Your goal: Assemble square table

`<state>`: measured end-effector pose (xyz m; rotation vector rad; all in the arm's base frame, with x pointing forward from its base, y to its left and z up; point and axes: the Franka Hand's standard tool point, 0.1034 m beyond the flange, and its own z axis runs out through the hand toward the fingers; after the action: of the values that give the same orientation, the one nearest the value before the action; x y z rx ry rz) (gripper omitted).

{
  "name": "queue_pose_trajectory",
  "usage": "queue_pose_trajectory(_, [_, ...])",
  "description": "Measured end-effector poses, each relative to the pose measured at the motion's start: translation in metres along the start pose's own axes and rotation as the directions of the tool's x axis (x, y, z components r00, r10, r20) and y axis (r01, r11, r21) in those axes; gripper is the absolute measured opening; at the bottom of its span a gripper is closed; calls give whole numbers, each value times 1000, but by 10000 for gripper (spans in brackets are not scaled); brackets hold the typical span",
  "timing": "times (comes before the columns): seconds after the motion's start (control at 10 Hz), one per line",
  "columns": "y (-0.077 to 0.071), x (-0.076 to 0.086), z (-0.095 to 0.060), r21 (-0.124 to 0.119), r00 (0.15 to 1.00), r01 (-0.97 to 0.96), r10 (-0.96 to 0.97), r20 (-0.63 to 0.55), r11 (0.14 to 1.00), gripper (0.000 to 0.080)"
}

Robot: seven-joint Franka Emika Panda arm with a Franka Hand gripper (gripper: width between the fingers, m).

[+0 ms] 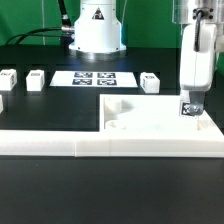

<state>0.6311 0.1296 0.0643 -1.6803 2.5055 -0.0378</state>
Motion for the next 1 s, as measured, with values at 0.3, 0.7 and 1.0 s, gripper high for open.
queue_pose_trajectory(0.3, [0, 0, -5, 7, 998, 61, -61, 8, 998, 647])
queue_pose_trajectory(0.7, [7, 8, -45, 41, 953, 297, -299, 46, 954, 649])
queue_pose_trajectory(1.0, [10, 8, -50, 45, 928, 367, -369, 46, 929, 649])
